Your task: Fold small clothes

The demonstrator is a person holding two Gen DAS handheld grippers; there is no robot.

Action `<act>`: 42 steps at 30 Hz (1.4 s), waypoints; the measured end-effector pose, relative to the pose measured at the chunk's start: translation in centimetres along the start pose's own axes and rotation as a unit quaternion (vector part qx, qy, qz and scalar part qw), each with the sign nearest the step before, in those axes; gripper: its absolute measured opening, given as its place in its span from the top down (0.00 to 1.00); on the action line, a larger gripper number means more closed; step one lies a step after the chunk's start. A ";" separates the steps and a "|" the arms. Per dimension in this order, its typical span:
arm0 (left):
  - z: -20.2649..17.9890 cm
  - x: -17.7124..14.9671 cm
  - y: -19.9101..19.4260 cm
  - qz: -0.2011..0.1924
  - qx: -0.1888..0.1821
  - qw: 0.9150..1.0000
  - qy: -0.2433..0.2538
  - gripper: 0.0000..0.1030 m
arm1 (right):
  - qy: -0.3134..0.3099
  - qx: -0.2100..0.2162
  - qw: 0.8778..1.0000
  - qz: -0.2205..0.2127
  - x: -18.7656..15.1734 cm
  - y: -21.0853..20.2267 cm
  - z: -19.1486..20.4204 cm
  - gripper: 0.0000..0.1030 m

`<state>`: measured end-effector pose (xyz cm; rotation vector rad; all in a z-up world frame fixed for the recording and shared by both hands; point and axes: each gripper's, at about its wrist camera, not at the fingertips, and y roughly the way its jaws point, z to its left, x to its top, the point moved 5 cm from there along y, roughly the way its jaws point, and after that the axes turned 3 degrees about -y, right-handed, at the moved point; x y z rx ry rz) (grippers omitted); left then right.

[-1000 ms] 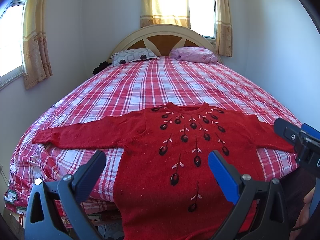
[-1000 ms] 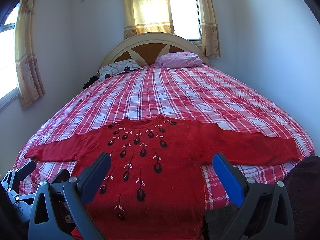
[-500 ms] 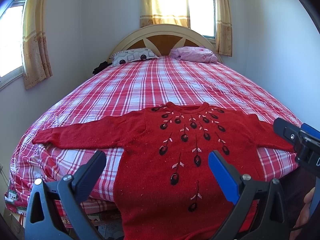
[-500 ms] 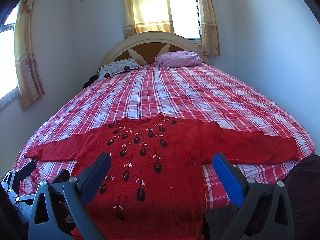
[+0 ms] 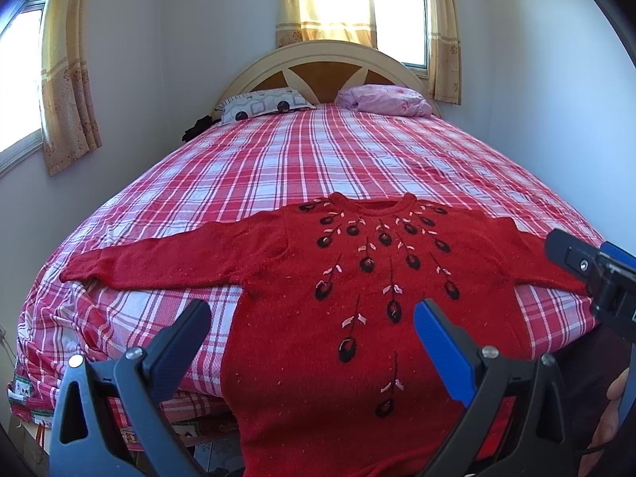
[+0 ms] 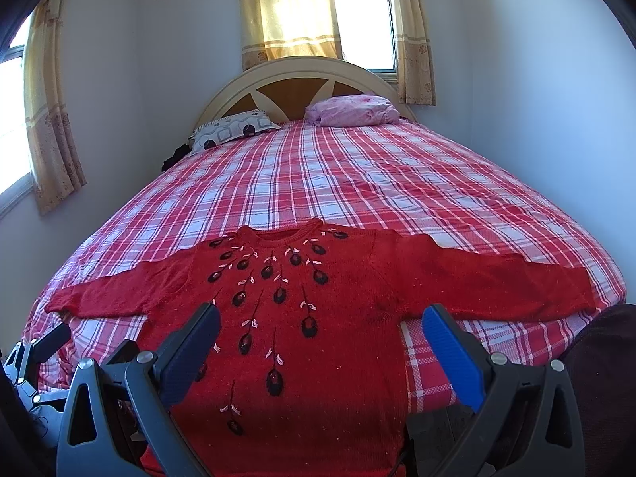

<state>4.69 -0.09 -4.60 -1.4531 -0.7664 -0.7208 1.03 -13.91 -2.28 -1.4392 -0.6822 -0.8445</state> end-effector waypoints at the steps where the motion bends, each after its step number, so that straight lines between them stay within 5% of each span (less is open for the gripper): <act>1: 0.0 -0.1 0.2 0.001 0.001 1.000 0.000 0.00 | 0.001 -0.001 1.000 0.002 -0.1 0.2 -0.1 0.01; 8: 0.0 0.0 1.7 0.006 -0.011 1.000 0.003 0.00 | 0.009 -0.026 1.000 0.010 -0.2 1.8 -2.1 0.01; 12: 0.0 0.8 2.8 -0.002 -0.027 1.000 0.000 0.00 | 0.024 -0.088 0.996 -0.015 0.7 2.7 -7.3 0.01; 16: -0.3 1.2 4.2 0.012 -0.026 1.000 0.006 0.00 | 0.070 -0.206 0.976 -0.017 1.6 3.1 -16.7 0.01; 23: -0.5 0.8 6.6 0.047 -0.024 0.999 -0.008 0.00 | 0.157 -0.305 0.937 0.059 -1.2 5.2 -34.7 0.05; 28: -0.2 0.6 8.0 0.076 -0.020 0.996 -0.029 0.00 | 0.259 -0.250 0.927 0.101 -4.8 7.0 -41.6 0.17; 37: -0.5 -0.1 8.5 0.093 -0.020 0.995 -0.028 0.00 | 0.273 -0.222 0.926 0.140 -7.2 10.7 -42.2 0.21; 40: -0.6 0.0 8.6 0.094 -0.030 0.994 -0.038 0.00 | 0.272 -0.212 0.928 0.139 -7.2 10.6 -42.3 0.28; 42: -0.7 0.0 8.7 0.093 -0.034 0.994 -0.043 0.00 | 0.256 -0.211 0.933 0.141 -6.9 10.6 -41.9 0.47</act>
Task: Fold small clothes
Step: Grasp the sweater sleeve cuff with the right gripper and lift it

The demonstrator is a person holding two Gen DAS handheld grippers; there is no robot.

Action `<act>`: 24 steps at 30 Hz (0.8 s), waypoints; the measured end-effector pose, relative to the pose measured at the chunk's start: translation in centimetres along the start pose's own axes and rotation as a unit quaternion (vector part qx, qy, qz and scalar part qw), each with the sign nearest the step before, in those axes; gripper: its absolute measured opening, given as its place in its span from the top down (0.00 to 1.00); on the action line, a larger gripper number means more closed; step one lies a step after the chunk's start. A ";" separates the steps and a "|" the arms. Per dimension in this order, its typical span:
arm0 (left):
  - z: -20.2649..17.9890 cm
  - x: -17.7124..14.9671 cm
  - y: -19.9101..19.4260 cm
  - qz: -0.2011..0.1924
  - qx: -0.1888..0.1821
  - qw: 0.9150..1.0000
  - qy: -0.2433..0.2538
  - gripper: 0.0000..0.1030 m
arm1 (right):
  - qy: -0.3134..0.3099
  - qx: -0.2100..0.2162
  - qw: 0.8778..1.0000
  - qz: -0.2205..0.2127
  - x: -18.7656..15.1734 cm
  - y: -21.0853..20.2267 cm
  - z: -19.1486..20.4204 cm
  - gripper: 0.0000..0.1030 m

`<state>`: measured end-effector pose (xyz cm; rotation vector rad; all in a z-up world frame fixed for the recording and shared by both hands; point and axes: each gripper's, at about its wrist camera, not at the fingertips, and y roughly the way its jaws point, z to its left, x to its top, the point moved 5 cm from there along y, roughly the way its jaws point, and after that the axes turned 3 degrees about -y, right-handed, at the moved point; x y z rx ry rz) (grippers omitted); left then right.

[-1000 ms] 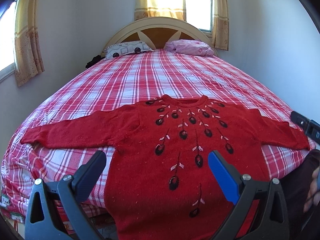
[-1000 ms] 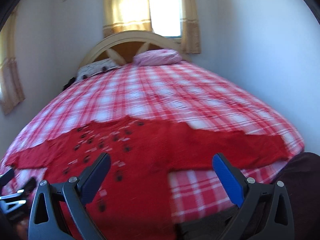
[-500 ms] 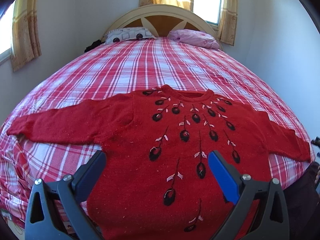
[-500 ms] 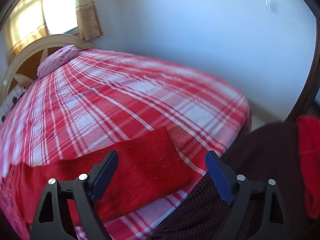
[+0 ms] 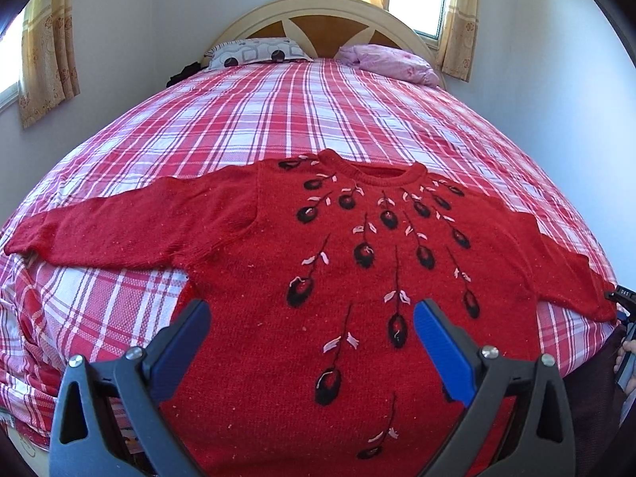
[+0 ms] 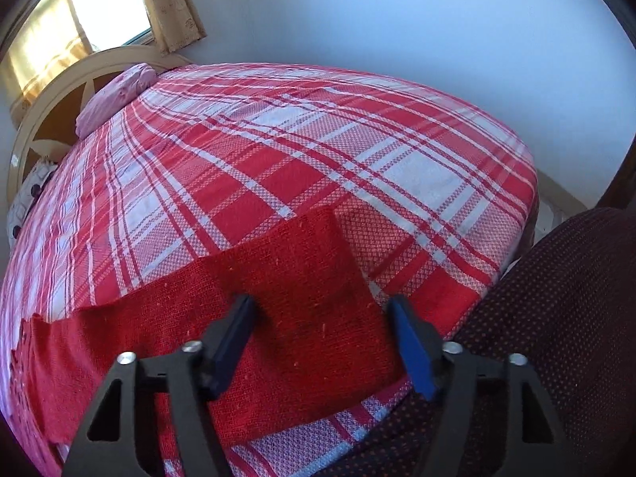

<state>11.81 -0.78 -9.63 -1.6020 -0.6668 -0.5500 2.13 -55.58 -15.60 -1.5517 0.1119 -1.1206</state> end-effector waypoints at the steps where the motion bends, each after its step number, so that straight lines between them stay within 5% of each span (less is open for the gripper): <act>1: 0.0 0.0 0.0 0.000 -0.001 1.000 -0.001 0.00 | -0.014 0.001 1.000 -0.003 0.0 -0.2 0.4 0.54; 3: 0.0 -0.1 -0.1 -0.001 -0.002 1.000 0.001 0.00 | -0.035 0.003 0.999 -0.003 -0.2 -0.5 1.4 0.76; 6: 0.1 0.0 -0.5 -0.007 -0.003 1.000 0.001 0.00 | -0.060 -0.020 0.998 -0.005 -0.3 -1.0 2.6 0.82; 15: 0.4 -0.2 -0.6 -0.014 -0.005 1.000 0.003 0.00 | -0.103 -0.003 0.993 -0.059 0.8 -6.0 6.8 0.83; 24: 0.1 -0.5 -0.8 -0.016 -0.008 1.000 0.011 0.00 | -0.175 0.101 0.976 -0.085 -1.6 -11.5 16.4 0.83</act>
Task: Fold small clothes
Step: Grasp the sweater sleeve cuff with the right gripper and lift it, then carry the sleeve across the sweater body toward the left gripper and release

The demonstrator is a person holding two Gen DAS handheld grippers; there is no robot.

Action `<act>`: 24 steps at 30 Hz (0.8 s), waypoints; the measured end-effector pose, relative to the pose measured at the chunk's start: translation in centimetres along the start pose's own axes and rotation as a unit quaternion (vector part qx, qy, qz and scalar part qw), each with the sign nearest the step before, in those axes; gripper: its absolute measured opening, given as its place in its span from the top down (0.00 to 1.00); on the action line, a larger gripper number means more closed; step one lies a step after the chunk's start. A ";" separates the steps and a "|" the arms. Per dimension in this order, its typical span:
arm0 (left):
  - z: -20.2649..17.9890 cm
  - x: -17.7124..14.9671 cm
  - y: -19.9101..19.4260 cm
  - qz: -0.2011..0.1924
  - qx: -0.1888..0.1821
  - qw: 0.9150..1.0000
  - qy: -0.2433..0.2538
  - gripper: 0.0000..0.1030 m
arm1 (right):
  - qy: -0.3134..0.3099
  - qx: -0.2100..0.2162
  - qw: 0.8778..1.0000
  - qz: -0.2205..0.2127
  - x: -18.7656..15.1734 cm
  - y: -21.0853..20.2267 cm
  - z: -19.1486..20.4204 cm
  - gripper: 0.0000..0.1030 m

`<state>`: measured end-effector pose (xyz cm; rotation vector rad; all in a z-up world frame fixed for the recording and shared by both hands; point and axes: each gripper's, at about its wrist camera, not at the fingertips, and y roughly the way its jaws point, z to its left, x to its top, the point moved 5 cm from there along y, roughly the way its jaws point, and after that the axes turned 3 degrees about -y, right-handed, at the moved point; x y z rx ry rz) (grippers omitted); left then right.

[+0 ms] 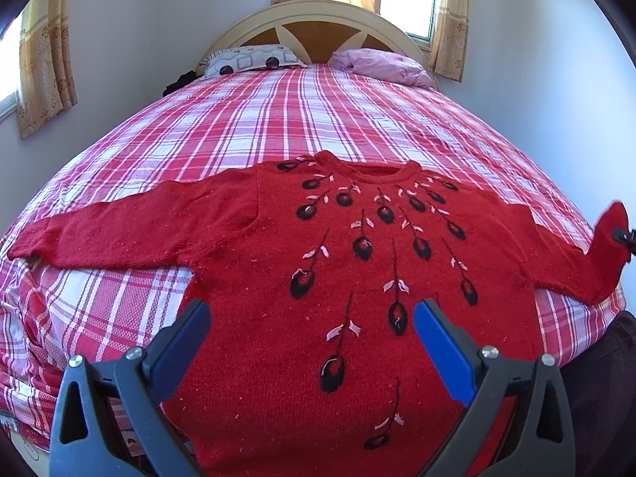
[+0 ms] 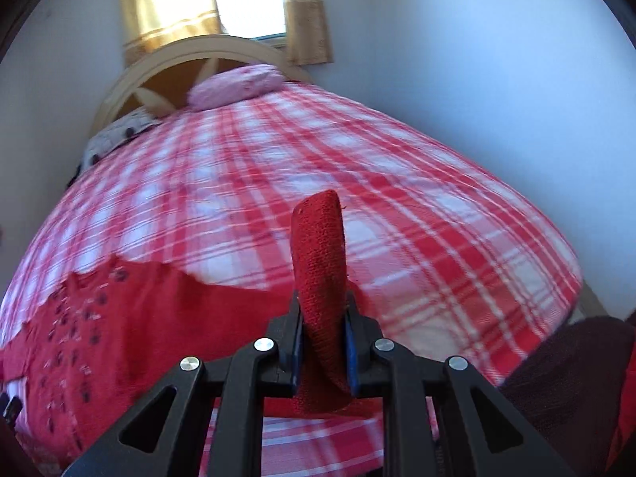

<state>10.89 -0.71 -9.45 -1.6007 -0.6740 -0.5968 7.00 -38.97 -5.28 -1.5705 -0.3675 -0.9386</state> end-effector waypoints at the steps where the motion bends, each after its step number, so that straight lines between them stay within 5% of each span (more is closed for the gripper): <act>1: 0.0 0.0 0.0 0.001 0.001 1.000 0.000 0.00 | -0.012 0.017 1.000 -0.001 -0.1 -0.1 1.9 0.83; 7: 1.0 -0.3 -0.2 0.002 0.011 1.000 -0.002 0.00 | -0.037 0.118 0.992 0.014 -1.2 1.2 11.8 0.83; 24: 5.6 -0.3 -0.2 0.001 0.044 0.998 -0.035 0.00 | -0.099 0.184 0.978 0.012 -3.6 3.4 29.0 0.83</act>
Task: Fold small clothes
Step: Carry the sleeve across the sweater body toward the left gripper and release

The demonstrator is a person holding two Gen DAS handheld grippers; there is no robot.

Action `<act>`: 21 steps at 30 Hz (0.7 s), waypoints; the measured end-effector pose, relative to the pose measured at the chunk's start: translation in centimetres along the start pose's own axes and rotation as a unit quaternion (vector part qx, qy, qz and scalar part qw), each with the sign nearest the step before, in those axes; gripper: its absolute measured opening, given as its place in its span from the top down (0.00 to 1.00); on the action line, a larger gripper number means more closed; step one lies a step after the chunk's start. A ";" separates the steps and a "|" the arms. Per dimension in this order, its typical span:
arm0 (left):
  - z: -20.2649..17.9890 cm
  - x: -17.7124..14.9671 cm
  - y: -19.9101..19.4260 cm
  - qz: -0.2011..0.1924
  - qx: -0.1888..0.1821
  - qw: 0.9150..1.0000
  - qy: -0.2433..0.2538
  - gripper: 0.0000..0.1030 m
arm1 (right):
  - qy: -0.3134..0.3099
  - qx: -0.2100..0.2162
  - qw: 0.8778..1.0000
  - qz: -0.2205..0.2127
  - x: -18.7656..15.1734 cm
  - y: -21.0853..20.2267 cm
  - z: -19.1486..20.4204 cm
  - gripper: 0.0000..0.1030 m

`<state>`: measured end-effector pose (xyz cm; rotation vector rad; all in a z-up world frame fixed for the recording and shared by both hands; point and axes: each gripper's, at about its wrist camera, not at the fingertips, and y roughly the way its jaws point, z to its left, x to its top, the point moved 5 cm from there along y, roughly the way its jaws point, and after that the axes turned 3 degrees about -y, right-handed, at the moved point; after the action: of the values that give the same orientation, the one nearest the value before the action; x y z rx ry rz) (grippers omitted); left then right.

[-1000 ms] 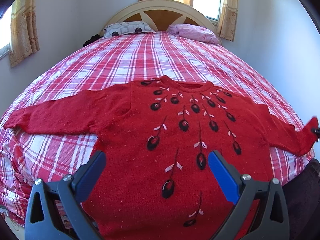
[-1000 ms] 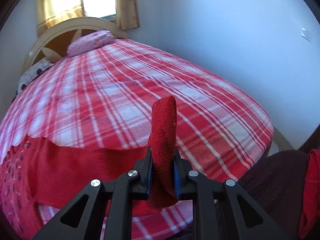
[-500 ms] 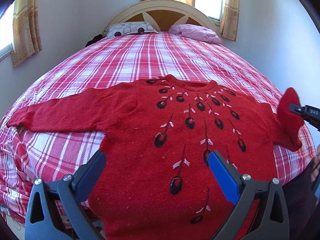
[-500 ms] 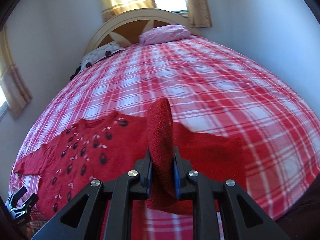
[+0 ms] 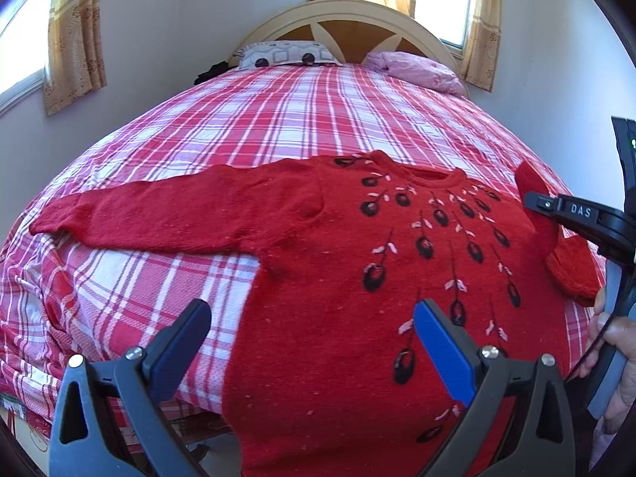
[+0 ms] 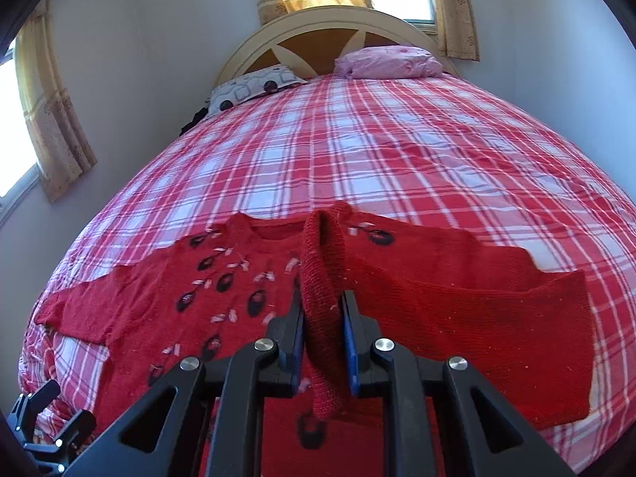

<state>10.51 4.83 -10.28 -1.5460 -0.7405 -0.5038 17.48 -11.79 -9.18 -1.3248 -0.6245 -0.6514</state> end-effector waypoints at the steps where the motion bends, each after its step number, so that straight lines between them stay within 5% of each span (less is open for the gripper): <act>1: 0.3 0.0 0.0 0.000 0.001 1.000 -0.004 0.00 | -0.004 0.003 1.000 -0.002 0.2 0.1 0.6 0.83; 10: 3.0 0.6 0.5 -0.013 0.025 0.999 -0.018 0.00 | -0.036 0.045 0.998 0.000 1.4 1.8 6.8 0.83; 21: 6.6 1.2 1.8 -0.022 0.058 0.998 -0.029 0.00 | -0.062 0.146 0.986 0.051 -0.2 6.0 15.0 0.83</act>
<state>11.95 11.48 -11.47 -1.4441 -0.8365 -0.4419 21.18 3.83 -11.21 -1.1201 -0.7177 -0.3790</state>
